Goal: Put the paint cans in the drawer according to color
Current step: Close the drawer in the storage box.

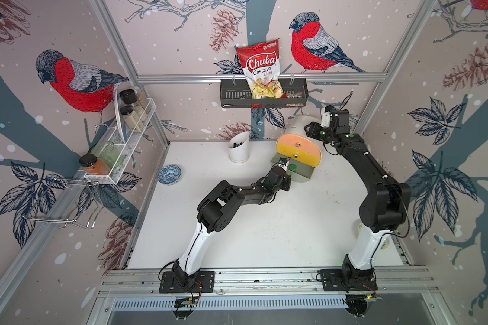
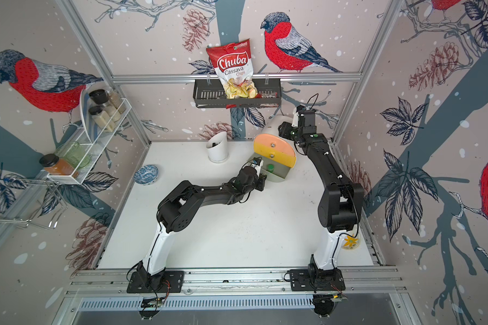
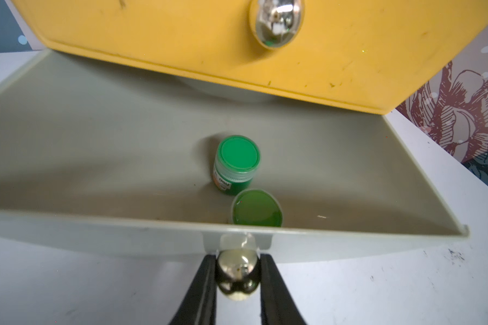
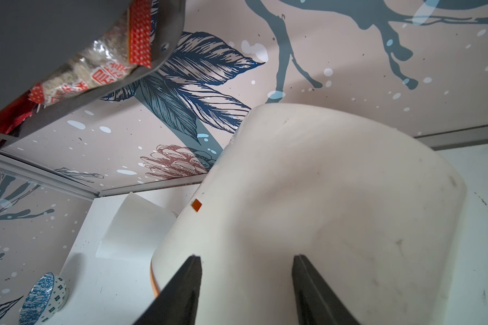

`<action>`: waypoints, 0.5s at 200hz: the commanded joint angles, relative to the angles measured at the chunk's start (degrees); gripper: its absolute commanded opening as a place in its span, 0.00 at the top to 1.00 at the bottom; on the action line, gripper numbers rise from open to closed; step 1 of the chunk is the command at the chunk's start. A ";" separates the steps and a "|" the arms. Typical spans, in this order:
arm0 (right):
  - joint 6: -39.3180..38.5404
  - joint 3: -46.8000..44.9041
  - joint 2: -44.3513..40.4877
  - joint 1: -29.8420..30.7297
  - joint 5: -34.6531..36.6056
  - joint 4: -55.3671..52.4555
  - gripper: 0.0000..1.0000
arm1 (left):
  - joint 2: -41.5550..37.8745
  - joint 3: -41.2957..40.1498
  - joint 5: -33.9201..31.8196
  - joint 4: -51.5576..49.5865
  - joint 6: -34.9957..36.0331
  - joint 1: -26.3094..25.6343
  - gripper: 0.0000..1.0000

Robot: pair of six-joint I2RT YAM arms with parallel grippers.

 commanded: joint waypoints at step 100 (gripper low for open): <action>-1.26 0.46 2.36 0.98 -0.82 -10.64 0.44 | 8.30 14.25 1.78 1.43 0.29 1.46 0.77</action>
